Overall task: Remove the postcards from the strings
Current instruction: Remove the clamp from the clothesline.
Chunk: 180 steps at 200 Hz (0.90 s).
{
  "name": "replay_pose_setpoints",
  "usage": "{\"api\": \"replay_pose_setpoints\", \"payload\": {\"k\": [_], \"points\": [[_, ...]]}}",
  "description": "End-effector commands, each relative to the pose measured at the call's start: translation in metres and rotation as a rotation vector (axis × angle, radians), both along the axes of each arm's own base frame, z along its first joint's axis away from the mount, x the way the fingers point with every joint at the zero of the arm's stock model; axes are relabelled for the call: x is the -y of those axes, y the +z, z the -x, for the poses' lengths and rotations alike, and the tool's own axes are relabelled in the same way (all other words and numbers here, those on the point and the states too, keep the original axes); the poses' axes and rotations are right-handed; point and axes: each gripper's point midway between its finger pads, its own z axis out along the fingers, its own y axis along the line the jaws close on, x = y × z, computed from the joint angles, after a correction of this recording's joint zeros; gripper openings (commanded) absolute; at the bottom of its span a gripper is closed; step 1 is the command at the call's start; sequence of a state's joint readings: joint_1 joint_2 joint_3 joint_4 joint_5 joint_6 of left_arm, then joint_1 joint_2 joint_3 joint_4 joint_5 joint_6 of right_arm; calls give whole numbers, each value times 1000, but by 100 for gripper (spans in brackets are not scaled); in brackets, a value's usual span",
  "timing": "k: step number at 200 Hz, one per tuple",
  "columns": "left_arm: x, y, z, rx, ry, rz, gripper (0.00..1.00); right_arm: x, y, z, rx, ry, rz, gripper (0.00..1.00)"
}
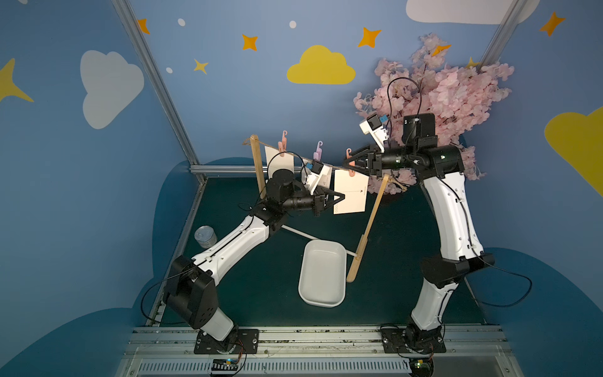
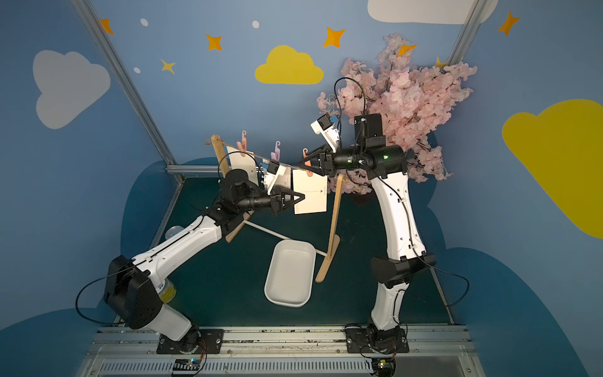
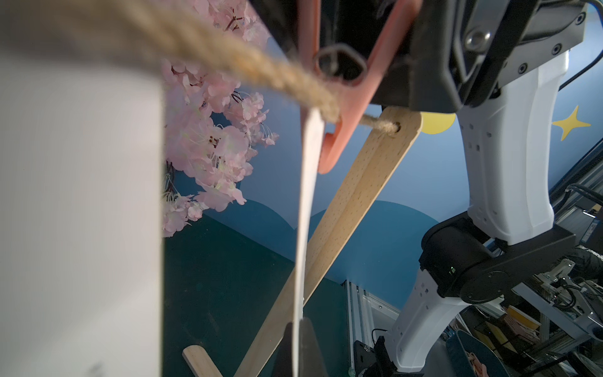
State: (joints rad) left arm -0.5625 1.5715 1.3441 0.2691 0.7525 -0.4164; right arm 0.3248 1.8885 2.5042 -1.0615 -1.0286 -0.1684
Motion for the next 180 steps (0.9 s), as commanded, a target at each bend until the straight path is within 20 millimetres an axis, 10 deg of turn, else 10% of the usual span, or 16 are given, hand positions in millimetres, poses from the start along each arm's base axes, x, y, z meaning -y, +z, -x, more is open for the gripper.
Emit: {"api": "replay_pose_setpoints", "payload": {"k": [1,63,85,180], "points": [[-1,8,3,12,-13,6,3,-4,3,0,15,5,-5,35],[-1,8,3,10,-14,5,3,-5,0,-1,17,-4,9,25],[-2,9,4,14,-14,9,3,-6,-2,-2,15,-10,16,0],[-3,3,8,-5,-15,6,3,-4,7,-12,119,-161,82,0]]}}
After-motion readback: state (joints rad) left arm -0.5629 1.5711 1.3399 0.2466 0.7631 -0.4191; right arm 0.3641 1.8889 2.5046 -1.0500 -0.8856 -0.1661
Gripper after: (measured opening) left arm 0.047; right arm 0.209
